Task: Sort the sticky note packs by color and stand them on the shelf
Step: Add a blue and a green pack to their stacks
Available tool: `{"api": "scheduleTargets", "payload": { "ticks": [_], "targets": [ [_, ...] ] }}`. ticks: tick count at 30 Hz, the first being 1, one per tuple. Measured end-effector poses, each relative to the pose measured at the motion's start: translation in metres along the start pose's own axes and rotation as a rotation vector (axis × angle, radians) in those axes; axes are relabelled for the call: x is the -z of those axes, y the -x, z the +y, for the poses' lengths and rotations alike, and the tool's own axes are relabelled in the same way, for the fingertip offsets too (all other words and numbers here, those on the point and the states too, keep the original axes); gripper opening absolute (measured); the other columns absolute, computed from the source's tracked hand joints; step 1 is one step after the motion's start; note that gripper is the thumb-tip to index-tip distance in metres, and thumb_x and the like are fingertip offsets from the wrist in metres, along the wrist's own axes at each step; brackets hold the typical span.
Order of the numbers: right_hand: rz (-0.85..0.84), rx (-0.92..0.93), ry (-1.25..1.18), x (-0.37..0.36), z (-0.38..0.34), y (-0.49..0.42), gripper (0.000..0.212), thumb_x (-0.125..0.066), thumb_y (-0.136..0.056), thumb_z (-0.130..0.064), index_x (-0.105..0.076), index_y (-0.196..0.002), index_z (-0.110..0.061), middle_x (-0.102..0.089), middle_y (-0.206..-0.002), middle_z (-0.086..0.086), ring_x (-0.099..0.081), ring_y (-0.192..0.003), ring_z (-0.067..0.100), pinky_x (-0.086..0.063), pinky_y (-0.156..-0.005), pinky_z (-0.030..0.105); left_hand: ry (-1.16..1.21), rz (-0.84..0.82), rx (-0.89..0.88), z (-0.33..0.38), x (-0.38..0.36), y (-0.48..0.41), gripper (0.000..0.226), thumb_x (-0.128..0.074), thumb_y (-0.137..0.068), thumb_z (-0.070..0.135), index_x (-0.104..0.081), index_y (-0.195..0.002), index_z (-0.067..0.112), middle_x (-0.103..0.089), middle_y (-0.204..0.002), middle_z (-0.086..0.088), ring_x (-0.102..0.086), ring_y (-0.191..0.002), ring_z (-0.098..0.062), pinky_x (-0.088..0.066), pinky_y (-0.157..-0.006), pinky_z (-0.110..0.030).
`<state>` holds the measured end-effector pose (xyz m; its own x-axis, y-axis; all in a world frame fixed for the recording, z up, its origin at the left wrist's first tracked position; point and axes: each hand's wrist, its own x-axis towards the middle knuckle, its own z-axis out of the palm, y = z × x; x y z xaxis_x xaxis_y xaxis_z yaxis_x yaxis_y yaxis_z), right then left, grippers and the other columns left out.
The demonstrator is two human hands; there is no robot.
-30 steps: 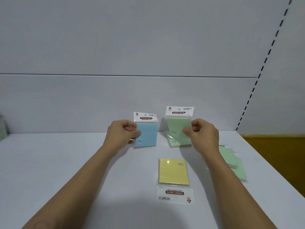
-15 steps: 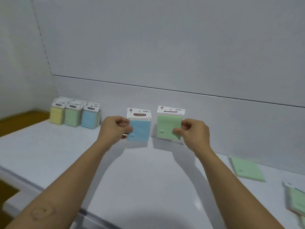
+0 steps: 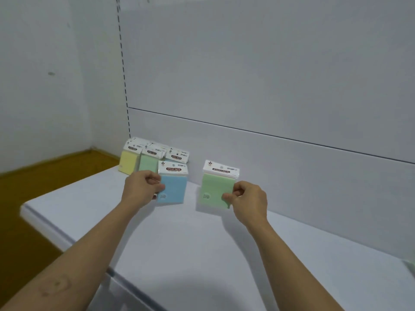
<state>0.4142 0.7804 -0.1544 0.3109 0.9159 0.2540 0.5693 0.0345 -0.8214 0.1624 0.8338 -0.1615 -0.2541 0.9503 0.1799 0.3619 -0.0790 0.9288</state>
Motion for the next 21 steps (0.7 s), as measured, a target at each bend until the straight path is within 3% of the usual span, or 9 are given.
{"api": "scheduleTargets", "payload": {
  "ticks": [6,9,12,16,19,21],
  "targets": [
    [0.034,-0.037,0.046,-0.062,-0.014,-0.017,0.010,-0.074,-0.074,-0.017,-0.064,-0.074,-0.019,-0.057,-0.063,-0.011,-0.054,-0.065,0.015,-0.038,-0.055,0.025,-0.102,-0.034,-0.079,-0.022,0.016,-0.066,0.022,-0.078,-0.072,0.002,-0.066,-0.077,0.019,-0.067,-0.077,-0.003,-0.068,-0.076,-0.027,-0.059,-0.073,-0.043],
    [0.075,-0.086,0.013,-0.093,-0.021,-0.030,0.008,-0.073,-0.075,-0.016,-0.065,-0.076,-0.017,-0.060,-0.068,-0.007,-0.055,-0.068,0.016,-0.041,-0.060,0.027,-0.164,-0.067,-0.161,-0.028,0.012,-0.090,0.020,-0.078,-0.071,0.003,-0.066,-0.079,0.018,-0.068,-0.077,-0.001,-0.064,-0.068,-0.020,-0.056,-0.074,-0.034],
    [0.157,-0.211,-0.105,-0.125,-0.023,-0.037,0.009,-0.072,-0.077,-0.014,-0.063,-0.077,-0.012,-0.061,-0.071,-0.001,-0.058,-0.070,0.019,-0.045,-0.067,0.030,-0.235,-0.096,-0.255,-0.032,0.004,-0.108,0.016,-0.076,-0.075,0.006,-0.068,-0.088,0.013,-0.065,-0.078,0.002,-0.062,-0.076,-0.017,-0.041,-0.073,-0.019],
    [0.305,-0.287,-0.203,-0.150,-0.018,-0.032,0.006,-0.069,-0.079,-0.013,-0.063,-0.079,-0.012,-0.067,-0.076,0.004,-0.063,-0.075,0.025,-0.049,-0.068,0.032,-0.394,-0.095,-0.354,-0.041,-0.003,-0.127,0.020,-0.069,-0.082,0.016,-0.068,-0.101,0.011,-0.071,-0.095,-0.002,-0.065,-0.091,-0.023,-0.048,-0.085,-0.031],
    [0.304,-0.244,-0.185,-0.151,-0.018,-0.030,0.006,-0.067,-0.081,-0.012,-0.063,-0.080,-0.016,-0.068,-0.077,-0.001,-0.064,-0.076,0.020,-0.050,-0.069,0.031,-0.456,-0.076,-0.427,-0.048,-0.007,-0.131,0.016,-0.065,-0.085,0.019,-0.069,-0.098,0.011,-0.072,-0.092,-0.004,-0.065,-0.089,-0.026,-0.051,-0.080,-0.036],
    [0.300,-0.212,-0.146,-0.150,-0.018,-0.029,0.007,-0.067,-0.081,-0.012,-0.063,-0.079,-0.017,-0.067,-0.075,-0.005,-0.063,-0.074,0.016,-0.048,-0.065,0.023,-0.515,-0.069,-0.457,-0.053,-0.009,-0.133,0.014,-0.062,-0.086,0.024,-0.068,-0.092,0.012,-0.072,-0.086,-0.007,-0.064,-0.085,-0.029,-0.050,-0.073,-0.035]
  ]
}}
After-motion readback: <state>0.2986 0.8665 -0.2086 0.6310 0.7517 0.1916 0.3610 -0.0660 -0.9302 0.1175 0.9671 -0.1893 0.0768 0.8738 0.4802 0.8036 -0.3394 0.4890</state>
